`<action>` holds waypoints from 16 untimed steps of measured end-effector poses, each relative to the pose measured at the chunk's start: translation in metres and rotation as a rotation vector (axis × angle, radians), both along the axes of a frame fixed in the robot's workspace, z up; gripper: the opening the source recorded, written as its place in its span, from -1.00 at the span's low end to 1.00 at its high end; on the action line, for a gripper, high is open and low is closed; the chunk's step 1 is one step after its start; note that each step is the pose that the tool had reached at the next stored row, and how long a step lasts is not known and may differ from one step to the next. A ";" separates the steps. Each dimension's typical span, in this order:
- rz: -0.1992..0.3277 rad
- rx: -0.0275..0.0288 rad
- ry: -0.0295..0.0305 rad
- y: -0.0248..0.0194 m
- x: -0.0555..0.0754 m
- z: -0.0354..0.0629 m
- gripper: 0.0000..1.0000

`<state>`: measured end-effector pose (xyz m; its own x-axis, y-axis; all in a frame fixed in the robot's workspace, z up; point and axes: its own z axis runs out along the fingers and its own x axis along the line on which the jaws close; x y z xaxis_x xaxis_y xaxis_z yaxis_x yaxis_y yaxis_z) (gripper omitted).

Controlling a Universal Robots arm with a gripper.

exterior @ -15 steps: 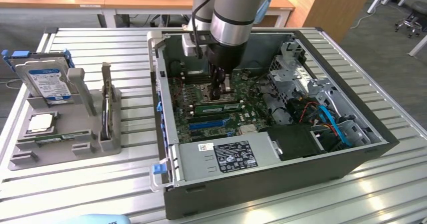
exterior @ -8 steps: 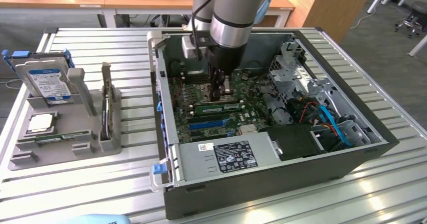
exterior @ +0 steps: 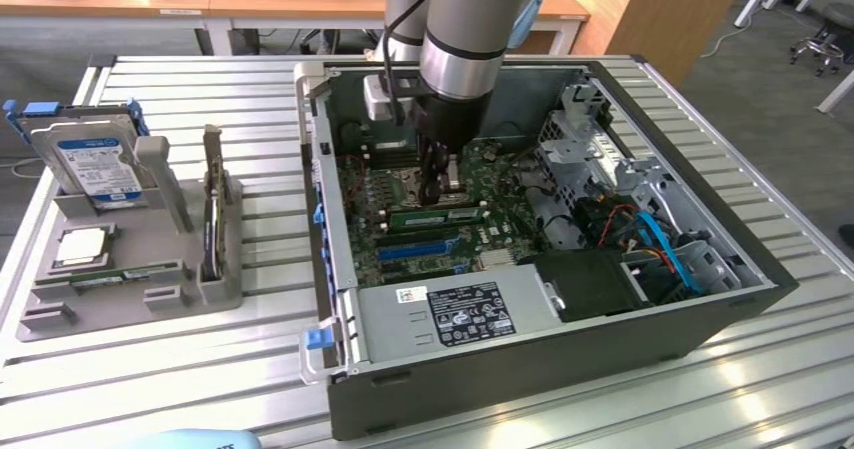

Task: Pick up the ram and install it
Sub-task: 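Press down the ram until it locks into place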

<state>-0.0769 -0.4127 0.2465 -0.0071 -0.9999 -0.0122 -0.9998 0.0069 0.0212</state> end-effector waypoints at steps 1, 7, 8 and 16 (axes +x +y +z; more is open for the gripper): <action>0.000 0.0000 0.0000 0.0000 0.000 0.0000 -0.80; 0.000 0.0005 -0.0003 0.0001 0.000 -0.0014 -0.80; 0.000 0.0003 -0.0001 0.0000 0.000 -0.0019 -0.80; 0.000 0.0002 -0.0001 0.0000 0.000 -0.0065 -0.80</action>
<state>-0.0769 -0.4127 0.2400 -0.0071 -0.9999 -0.0124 -0.9998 0.0068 0.0211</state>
